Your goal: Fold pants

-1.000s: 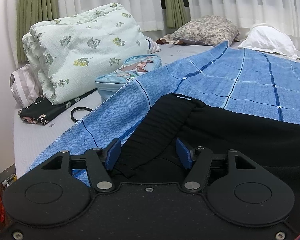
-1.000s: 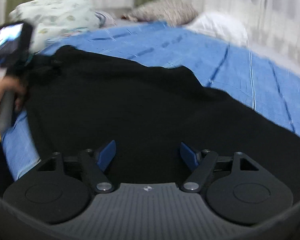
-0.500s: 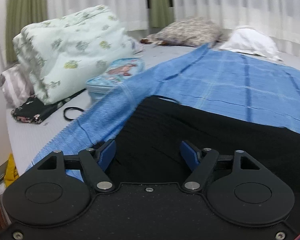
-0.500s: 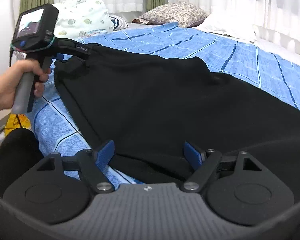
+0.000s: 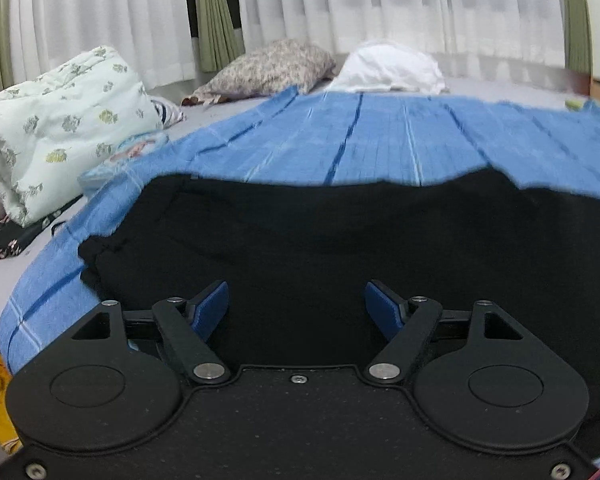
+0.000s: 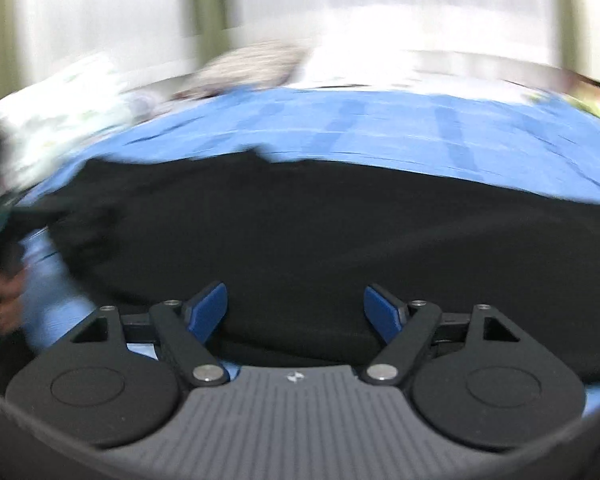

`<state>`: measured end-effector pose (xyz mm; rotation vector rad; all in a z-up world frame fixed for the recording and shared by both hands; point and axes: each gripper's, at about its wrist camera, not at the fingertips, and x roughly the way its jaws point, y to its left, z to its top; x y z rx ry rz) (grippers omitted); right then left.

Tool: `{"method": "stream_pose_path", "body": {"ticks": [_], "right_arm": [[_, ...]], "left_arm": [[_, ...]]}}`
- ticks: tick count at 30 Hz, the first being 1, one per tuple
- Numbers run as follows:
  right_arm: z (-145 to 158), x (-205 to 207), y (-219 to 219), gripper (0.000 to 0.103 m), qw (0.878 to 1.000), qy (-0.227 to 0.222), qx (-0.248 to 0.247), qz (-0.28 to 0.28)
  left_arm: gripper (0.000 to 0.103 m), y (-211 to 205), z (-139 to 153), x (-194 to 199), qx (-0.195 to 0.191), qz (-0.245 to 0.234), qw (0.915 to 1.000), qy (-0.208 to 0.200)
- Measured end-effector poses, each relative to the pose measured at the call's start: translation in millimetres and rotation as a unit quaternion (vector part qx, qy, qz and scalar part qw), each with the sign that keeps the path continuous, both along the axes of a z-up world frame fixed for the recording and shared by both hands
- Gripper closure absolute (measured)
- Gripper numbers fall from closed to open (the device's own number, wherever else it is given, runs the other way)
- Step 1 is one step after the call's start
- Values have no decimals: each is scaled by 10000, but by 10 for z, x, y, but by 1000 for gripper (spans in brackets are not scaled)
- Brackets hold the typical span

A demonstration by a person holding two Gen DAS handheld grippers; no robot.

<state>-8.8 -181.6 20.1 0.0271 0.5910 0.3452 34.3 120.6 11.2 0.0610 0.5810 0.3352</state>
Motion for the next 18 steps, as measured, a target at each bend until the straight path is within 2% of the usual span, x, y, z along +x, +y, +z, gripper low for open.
{"method": "stream_pose_path", "body": {"ticks": [4, 6, 8, 11, 13, 16, 18], "right_arm": [[-47, 11, -812, 21, 9912, 4, 156, -1311], [-63, 5, -1263, 21, 9807, -95, 186, -1942], [-69, 33, -1693, 21, 9692, -143, 166, -2455], [-22, 36, -2313, 21, 9410, -163, 119, -3379], [37, -71, -2625, 21, 9121, -176, 119, -4094], [73, -391, -2862, 21, 8905, -489, 436, -4503], [59, -526, -2909, 21, 8789, -509, 435, -4722]], "left_arm": [[24, 66, -109, -66, -17, 124, 9999, -72], [23, 80, -130, -58, -77, 202, 9997, -89], [23, 29, -149, -36, 18, 301, 9995, -107], [23, -42, -168, 9, 229, 401, 9989, -112], [22, -65, -180, 14, 333, 418, 9985, -125], [22, -57, -181, 31, 329, 430, 9984, -147], [21, -12, -176, 44, 260, 467, 9985, -143]]}}
